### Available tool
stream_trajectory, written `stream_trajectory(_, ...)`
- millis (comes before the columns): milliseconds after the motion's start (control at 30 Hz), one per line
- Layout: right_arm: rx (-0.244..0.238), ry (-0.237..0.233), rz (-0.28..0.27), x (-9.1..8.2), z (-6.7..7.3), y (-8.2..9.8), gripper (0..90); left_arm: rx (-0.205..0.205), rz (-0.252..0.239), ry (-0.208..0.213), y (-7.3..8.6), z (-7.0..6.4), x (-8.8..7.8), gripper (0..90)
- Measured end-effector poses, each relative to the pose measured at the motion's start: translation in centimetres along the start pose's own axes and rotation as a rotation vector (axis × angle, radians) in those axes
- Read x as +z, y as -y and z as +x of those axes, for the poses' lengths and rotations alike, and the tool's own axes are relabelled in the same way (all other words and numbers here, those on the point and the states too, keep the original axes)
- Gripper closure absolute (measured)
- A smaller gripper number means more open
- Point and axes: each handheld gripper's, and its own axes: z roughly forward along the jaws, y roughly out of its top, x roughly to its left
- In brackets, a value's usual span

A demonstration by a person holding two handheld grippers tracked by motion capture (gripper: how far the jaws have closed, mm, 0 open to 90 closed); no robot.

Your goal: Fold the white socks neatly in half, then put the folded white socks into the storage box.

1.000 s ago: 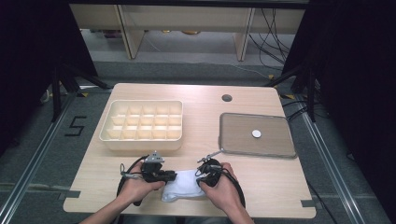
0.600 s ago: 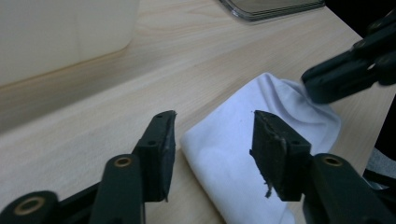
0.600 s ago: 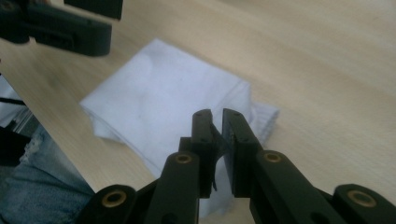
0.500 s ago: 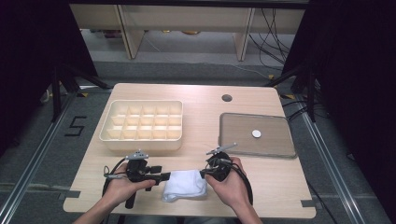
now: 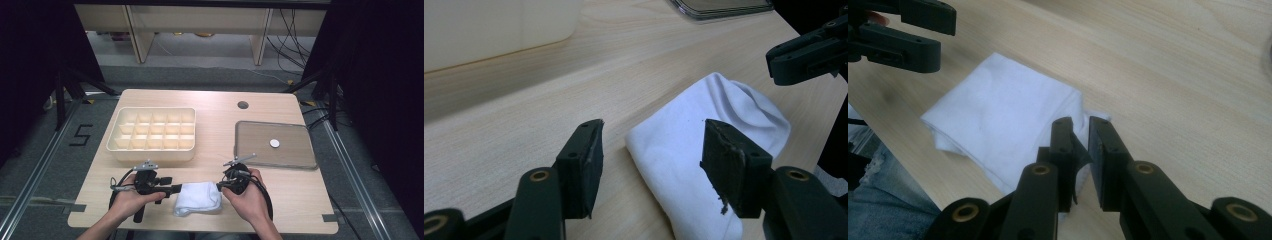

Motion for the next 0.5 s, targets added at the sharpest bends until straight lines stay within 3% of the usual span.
stream_trajectory(167,-0.025,-0.016,0.001,0.1,1.1,-0.2,84.0,-0.004,0.002,-0.004,0.2,-0.2,0.2,41.3)
stream_trajectory(200,-0.012,-0.022,0.02,0.1,1.5,-0.3,85.5,-0.007,0.013,0.004,0.2,-0.2,0.3,41.5)
stream_trajectory(333,-0.037,-0.058,0.079,1.0,3.0,-0.6,90.0,-0.028,0.038,0.003,0.7,-0.2,0.7,42.9)
stream_trajectory(500,-0.063,-0.085,0.126,2.5,3.5,-0.4,90.0,-0.057,0.067,0.001,1.3,-0.4,0.9,42.9)
